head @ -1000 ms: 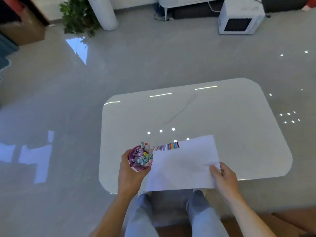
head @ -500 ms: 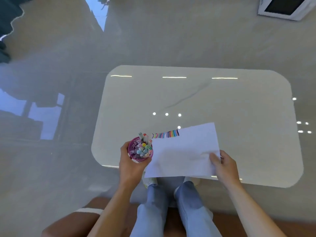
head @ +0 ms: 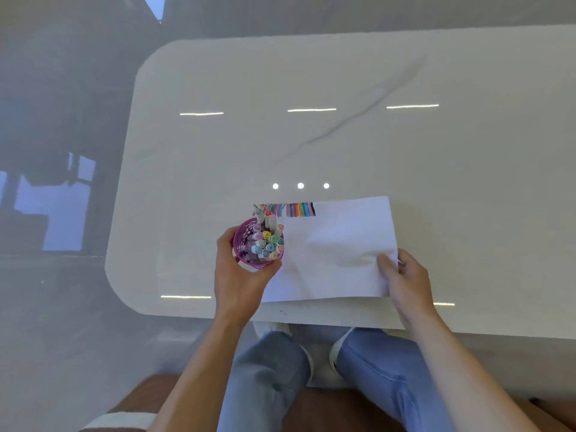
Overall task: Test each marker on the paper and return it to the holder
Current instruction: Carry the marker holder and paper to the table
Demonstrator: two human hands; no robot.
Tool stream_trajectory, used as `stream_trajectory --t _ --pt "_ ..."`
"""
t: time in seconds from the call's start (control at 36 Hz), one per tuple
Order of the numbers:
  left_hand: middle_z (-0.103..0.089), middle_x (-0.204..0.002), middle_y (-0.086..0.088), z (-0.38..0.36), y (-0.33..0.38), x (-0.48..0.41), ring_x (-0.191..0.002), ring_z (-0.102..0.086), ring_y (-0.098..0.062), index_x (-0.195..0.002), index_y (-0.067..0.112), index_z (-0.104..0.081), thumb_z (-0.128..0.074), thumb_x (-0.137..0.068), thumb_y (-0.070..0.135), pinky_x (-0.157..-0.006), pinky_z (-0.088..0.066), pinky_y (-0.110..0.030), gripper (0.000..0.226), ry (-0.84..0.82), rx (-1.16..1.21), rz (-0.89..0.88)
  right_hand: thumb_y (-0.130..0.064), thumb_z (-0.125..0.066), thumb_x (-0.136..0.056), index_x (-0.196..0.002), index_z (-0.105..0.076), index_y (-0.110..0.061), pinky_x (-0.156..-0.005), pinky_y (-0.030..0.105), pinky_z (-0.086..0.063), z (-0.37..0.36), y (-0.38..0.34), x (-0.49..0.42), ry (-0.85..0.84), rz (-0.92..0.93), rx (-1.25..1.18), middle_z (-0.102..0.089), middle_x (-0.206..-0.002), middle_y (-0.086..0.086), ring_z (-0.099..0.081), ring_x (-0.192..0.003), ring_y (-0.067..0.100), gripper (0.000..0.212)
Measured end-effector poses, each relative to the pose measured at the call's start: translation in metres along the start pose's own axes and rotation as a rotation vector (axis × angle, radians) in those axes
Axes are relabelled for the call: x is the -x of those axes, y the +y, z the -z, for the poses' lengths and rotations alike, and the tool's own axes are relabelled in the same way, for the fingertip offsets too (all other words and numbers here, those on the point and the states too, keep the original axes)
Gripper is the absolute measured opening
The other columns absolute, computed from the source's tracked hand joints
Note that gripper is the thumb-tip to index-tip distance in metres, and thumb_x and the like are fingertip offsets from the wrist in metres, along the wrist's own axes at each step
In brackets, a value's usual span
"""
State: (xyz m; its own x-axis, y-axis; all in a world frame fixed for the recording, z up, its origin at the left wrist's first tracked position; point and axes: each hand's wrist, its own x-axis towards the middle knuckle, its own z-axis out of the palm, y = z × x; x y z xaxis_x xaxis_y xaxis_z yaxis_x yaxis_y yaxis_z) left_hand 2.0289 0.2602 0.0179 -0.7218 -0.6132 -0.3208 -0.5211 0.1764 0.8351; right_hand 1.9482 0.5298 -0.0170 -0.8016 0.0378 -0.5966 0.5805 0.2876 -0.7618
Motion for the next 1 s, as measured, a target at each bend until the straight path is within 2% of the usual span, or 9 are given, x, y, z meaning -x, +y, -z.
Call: stream_trajectory --t 0.17,0.33,0.44,0.56,0.67,0.72,0.78,0.89,1.0 --pt "-0.057 -0.122 0.027 -0.015 -0.032 -0.012 -0.11 -0.061 0.004 -0.126 0.047 -0.044 -0.097 -0.058 0.04 -0.081 -0.051 -0.008 0.086 0.021 0.027 -0.107 -0.019 -0.064 -0.098 -0.088 -0.076 -0.034 -0.057 0.01 -0.048 -0.008 0.02 -0.028 0.04 0.072 0.047 -0.077 -0.081 -0.016 -0.066 -0.067 -0.003 0.022" --pt "-0.053 -0.123 0.028 -0.03 -0.051 -0.014 -0.115 -0.058 0.003 -0.129 0.044 -0.043 -0.097 -0.059 0.039 -0.079 -0.051 -0.006 0.088 0.036 0.071 -0.201 -0.022 -0.061 -0.096 -0.088 -0.067 -0.014 -0.06 0.033 -0.041 -0.009 0.033 -0.041 0.093 0.191 0.132 -0.069 -0.084 0.015 -0.055 -0.065 0.022 0.013" --pt "-0.053 -0.122 0.03 -0.034 -0.062 -0.012 -0.114 -0.057 0.005 -0.13 0.041 -0.042 -0.096 -0.061 0.036 -0.078 -0.05 -0.005 0.088 0.027 0.094 -0.262 -0.023 -0.061 -0.096 -0.099 -0.063 -0.023 -0.059 0.03 -0.042 -0.011 0.042 -0.043 0.185 0.251 0.196 -0.07 -0.088 -0.004 -0.065 -0.078 0.017 0.004" --pt "-0.053 -0.116 0.038 -0.034 -0.068 -0.002 -0.11 -0.056 0.013 -0.127 0.045 -0.041 -0.091 -0.058 0.048 -0.075 -0.049 -0.004 0.086 0.012 0.099 -0.307 -0.025 -0.062 -0.097 -0.119 -0.05 -0.033 -0.057 0.022 -0.04 -0.008 0.053 -0.039 0.228 0.31 0.241 -0.057 -0.094 -0.025 -0.057 -0.079 -0.004 0.026" --pt "-0.057 -0.109 0.04 -0.032 -0.076 0.013 -0.101 -0.06 0.013 -0.125 0.044 -0.043 -0.095 -0.061 0.035 -0.074 -0.049 -0.005 0.083 0.002 0.104 -0.318 -0.026 -0.063 -0.099 -0.134 -0.044 -0.027 -0.055 0.026 -0.039 -0.003 0.064 -0.025 0.242 0.364 0.299 -0.062 -0.101 -0.009 -0.059 -0.078 0.009 0.039" --pt "-0.058 -0.107 0.04 -0.031 -0.079 0.021 -0.098 -0.061 0.013 -0.125 0.044 -0.044 -0.094 -0.061 0.032 -0.073 -0.05 -0.005 0.083 0.003 0.091 -0.316 -0.026 -0.066 -0.098 -0.139 -0.043 -0.023 -0.062 0.031 -0.046 -0.001 0.068 -0.018 0.247 0.409 0.335 -0.065 -0.114 0.005 -0.063 -0.089 0.025 0.047" --pt "-0.06 -0.105 0.039 -0.03 -0.079 0.027 -0.094 -0.061 0.015 -0.125 0.045 -0.042 -0.093 -0.061 0.033 -0.069 -0.051 -0.006 0.083 0.005 0.072 -0.307 -0.026 -0.069 -0.097 -0.142 -0.047 -0.02 -0.084 0.037 -0.05 -0.002 0.072 -0.009 0.254 0.453 0.392 -0.061 -0.132 0.008 -0.062 -0.111 0.033 0.05" --pt "-0.062 -0.107 0.03 -0.028 -0.078 0.038 -0.093 -0.057 0.021 -0.132 0.042 -0.041 -0.091 -0.064 0.034 -0.069 -0.046 -0.009 0.085 -0.007 0.036 -0.292 -0.021 -0.071 -0.094 -0.139 -0.056 -0.015 -0.088 0.035 -0.046 -0.003 0.079 0.012 0.266 0.511 0.584 -0.047 -0.141 0.008 -0.059 -0.118 0.034 0.047" --pt "-0.061 -0.107 0.03 -0.025 -0.079 0.044 -0.091 -0.056 0.024 -0.134 0.04 -0.042 -0.091 -0.064 0.035 -0.069 -0.044 -0.01 0.085 -0.028 0.017 -0.289 -0.015 -0.07 -0.093 -0.136 -0.061 -0.01 -0.114 0.045 -0.034 -0.003 0.088 0.027 0.303 0.558 0.795 -0.041 -0.153 0.014 -0.039 -0.142 0.035 0.045"
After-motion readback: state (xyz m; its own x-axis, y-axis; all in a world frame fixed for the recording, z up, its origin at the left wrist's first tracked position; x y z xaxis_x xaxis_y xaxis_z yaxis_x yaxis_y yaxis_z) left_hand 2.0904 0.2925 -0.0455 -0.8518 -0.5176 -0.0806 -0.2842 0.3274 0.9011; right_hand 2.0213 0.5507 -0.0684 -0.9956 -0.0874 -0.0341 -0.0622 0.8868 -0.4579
